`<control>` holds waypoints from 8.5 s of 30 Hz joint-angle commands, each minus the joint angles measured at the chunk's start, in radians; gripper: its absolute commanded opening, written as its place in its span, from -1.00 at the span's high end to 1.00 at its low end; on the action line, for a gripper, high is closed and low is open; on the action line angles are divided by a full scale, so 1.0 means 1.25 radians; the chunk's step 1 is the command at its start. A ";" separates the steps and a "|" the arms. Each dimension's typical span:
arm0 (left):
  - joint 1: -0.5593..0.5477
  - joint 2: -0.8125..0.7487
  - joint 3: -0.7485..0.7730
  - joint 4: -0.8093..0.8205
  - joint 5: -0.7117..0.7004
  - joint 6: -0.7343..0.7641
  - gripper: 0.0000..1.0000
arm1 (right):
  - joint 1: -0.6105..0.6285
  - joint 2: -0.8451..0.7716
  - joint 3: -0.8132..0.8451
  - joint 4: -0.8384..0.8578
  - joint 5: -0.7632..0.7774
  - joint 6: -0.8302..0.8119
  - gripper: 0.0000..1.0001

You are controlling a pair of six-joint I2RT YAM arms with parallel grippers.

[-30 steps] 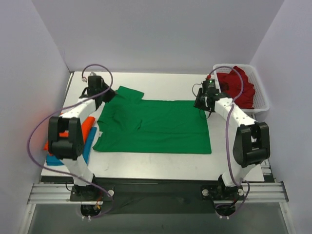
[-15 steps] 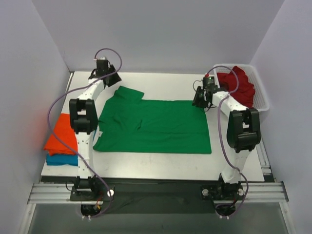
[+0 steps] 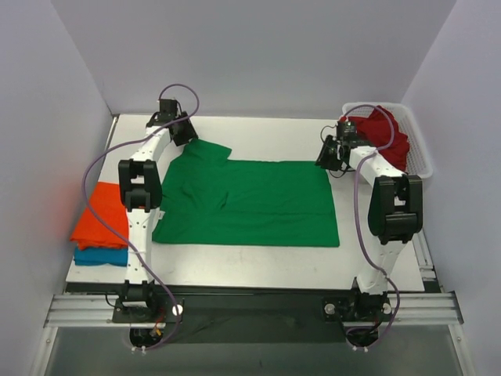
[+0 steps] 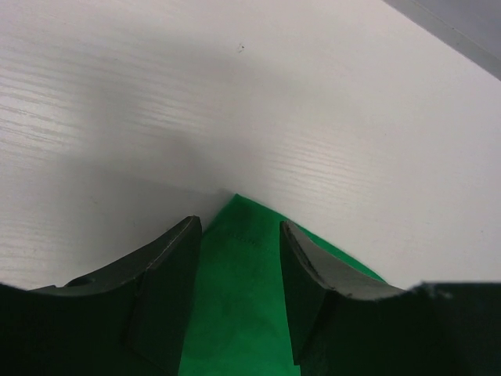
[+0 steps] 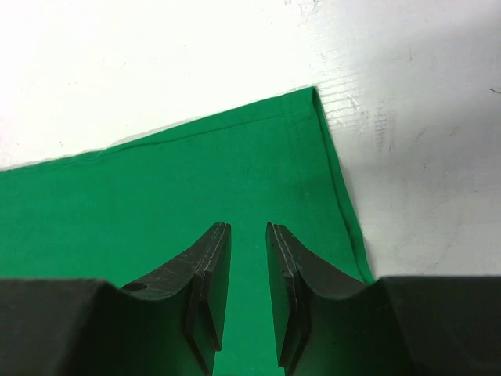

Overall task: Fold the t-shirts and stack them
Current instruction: Grap the side of the flattened tshirt furthest away from the robot with both arms, then fold the other side of the tshirt into a rectangle

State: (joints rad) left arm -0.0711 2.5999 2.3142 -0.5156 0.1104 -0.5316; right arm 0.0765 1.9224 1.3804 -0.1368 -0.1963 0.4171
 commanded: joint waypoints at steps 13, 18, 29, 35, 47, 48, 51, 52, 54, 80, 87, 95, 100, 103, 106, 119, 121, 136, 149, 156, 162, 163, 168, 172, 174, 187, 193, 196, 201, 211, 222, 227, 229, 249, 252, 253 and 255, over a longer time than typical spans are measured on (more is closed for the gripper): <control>-0.038 0.048 0.042 -0.049 0.006 0.049 0.50 | -0.028 0.019 0.031 -0.026 0.000 -0.001 0.46; -0.036 0.033 0.036 -0.022 0.026 0.046 0.80 | -0.032 0.055 0.076 -0.081 0.042 -0.010 0.44; -0.034 -0.044 -0.052 0.090 0.096 0.011 1.00 | -0.043 0.130 0.172 -0.120 0.077 -0.007 0.24; -0.030 -0.091 -0.105 0.141 0.119 -0.002 1.00 | -0.045 0.203 0.254 -0.141 0.072 0.031 0.33; -0.028 -0.115 -0.123 0.181 0.156 -0.020 1.00 | -0.038 0.293 0.346 -0.190 0.066 0.090 0.39; -0.027 -0.115 -0.124 0.182 0.156 -0.021 1.00 | -0.039 0.294 0.345 -0.189 0.069 0.092 0.43; -0.025 -0.120 -0.125 0.193 0.166 -0.026 1.00 | -0.039 0.294 0.349 -0.189 0.070 0.097 0.52; -0.025 -0.123 -0.125 0.194 0.168 -0.028 1.00 | -0.038 0.293 0.350 -0.189 0.069 0.097 0.55; -0.024 -0.127 -0.125 0.198 0.172 -0.030 1.00 | -0.037 0.294 0.356 -0.190 0.065 0.097 0.66; 0.003 -0.327 -0.347 0.291 0.200 -0.079 1.00 | -0.035 0.119 0.259 -0.181 0.064 0.086 1.00; 0.004 -0.439 -0.520 0.361 0.182 -0.106 1.00 | -0.035 0.053 0.165 -0.175 0.082 0.070 1.00; 0.013 -0.619 -0.730 0.392 0.144 -0.151 1.00 | -0.038 -0.043 0.019 -0.139 0.113 0.058 1.00; 0.016 -0.708 -0.841 0.370 0.113 -0.191 1.00 | -0.037 -0.091 -0.066 -0.125 0.125 0.072 1.00; 0.015 -0.775 -0.911 0.358 0.096 -0.212 1.00 | -0.038 -0.113 -0.109 -0.111 0.132 0.085 1.00; 0.018 -0.821 -0.971 0.349 0.075 -0.217 1.00 | -0.037 -0.134 -0.142 -0.100 0.128 0.093 1.00; 0.031 -0.953 -1.083 0.311 0.043 -0.208 1.00 | -0.038 -0.252 -0.255 -0.081 0.128 0.103 1.00; 0.035 -0.967 -1.087 0.304 0.045 -0.203 1.00 | -0.037 -0.262 -0.270 -0.078 0.129 0.104 1.00; 0.035 -1.071 -1.191 0.290 0.064 -0.207 1.00 | -0.039 -0.327 -0.347 -0.071 0.134 0.111 1.00; 0.038 -1.137 -1.245 0.262 0.044 -0.193 1.00 | -0.038 -0.378 -0.415 -0.062 0.136 0.115 1.00; 0.052 -1.168 -1.264 0.247 0.034 -0.193 1.00 | -0.037 -0.414 -0.443 -0.061 0.134 0.122 1.00; 0.053 -1.190 -1.286 0.238 0.028 -0.199 1.00 | -0.037 -0.427 -0.458 -0.060 0.134 0.120 1.00; 0.053 -1.195 -1.295 0.239 0.029 -0.201 1.00 | -0.038 -0.426 -0.462 -0.061 0.135 0.120 1.00; 0.053 -1.207 -1.331 0.246 0.041 -0.201 1.00 | -0.038 -0.435 -0.487 -0.050 0.135 0.122 0.99; 0.053 -1.233 -1.367 0.255 0.048 -0.201 1.00 | -0.037 -0.445 -0.508 -0.043 0.134 0.118 0.65; 0.053 -1.238 -1.386 0.265 0.054 -0.207 1.00 | -0.037 -0.453 -0.513 -0.045 0.125 0.115 0.56; 0.053 -1.291 -1.457 0.249 0.037 -0.208 1.00 | 0.048 -0.499 -0.446 -0.093 0.207 0.115 0.26; 0.053 -1.304 -1.503 0.252 0.034 -0.208 1.00 | 0.124 -0.364 -0.341 -0.098 0.248 0.104 0.28; 0.053 -1.308 -1.527 0.253 0.032 -0.210 1.00 | 0.142 -0.291 -0.301 -0.097 0.253 0.097 0.28; 0.052 -1.309 -1.554 0.263 0.025 -0.212 1.00 | 0.156 -0.249 -0.297 -0.085 0.253 0.098 0.29; 0.053 -1.297 -1.559 0.281 0.026 -0.213 1.00 | 0.172 -0.306 -0.414 -0.051 0.237 0.123 0.31; 0.053 -1.287 -1.563 0.306 0.043 -0.212 1.00 | 0.177 -0.394 -0.498 -0.039 0.231 0.135 0.33; 0.053 -1.291 -1.569 0.351 0.085 -0.208 0.81 | 0.181 -0.399 -0.486 -0.044 0.218 0.134 0.34; 0.053 -1.296 -1.567 0.345 0.094 -0.209 0.67 | 0.188 -0.405 -0.466 -0.049 0.215 0.131 0.34; 0.052 -1.365 -1.481 0.244 0.034 -0.250 0.16 | 0.454 -0.061 0.041 -0.103 0.193 0.077 0.34; 0.048 -1.300 -1.450 0.254 0.033 -0.253 0.24 | 0.492 0.048 0.131 -0.100 0.172 0.079 0.35; 0.047 -1.286 -1.443 0.255 0.036 -0.255 0.28 | 0.501 0.067 0.150 -0.097 0.164 0.082 0.37; 0.042 -1.259 -1.432 0.259 0.034 -0.255 0.30 | 0.530 0.101 0.178 -0.092 0.163 0.087 0.37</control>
State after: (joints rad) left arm -0.0120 0.9951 0.4702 -0.2176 0.1604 -0.8360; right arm 0.7017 2.0087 1.5444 -0.2256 0.0250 0.5255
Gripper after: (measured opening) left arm 0.355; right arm 0.316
